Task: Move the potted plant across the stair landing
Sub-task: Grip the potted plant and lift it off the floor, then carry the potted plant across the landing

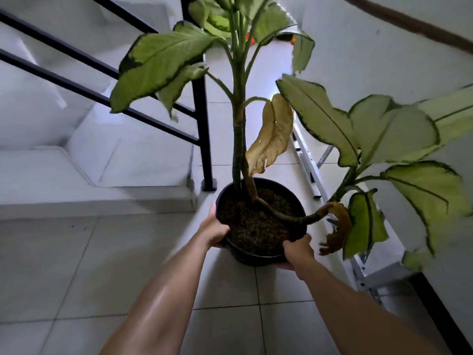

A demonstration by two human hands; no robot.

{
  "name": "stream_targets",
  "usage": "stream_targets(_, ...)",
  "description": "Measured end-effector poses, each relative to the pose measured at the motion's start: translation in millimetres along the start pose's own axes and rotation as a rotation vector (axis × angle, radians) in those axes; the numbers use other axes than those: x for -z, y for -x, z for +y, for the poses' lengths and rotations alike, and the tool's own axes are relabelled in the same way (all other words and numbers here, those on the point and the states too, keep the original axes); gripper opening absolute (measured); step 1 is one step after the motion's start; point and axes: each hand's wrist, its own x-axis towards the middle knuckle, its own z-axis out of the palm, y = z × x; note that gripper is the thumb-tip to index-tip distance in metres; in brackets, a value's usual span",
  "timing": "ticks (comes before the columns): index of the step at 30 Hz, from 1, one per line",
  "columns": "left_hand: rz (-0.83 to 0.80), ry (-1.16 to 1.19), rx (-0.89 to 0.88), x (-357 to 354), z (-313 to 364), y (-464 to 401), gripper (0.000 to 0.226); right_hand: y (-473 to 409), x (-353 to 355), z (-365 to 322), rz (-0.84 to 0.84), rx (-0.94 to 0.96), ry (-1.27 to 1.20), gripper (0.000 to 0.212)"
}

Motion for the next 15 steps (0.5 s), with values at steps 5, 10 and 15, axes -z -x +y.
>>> stream_targets(5,0.085,0.042,0.074,19,-20,35,0.077,14,-22,-1,-0.065,0.026,0.116,0.061)
stream_targets(10,0.196,0.205,0.166,43,-62,62,0.092,33,-51,-6,-0.128,0.098,0.237,0.053)
stream_targets(15,0.406,0.202,0.238,72,-92,94,0.095,52,-95,-7,-0.222,0.144,0.293,0.045)
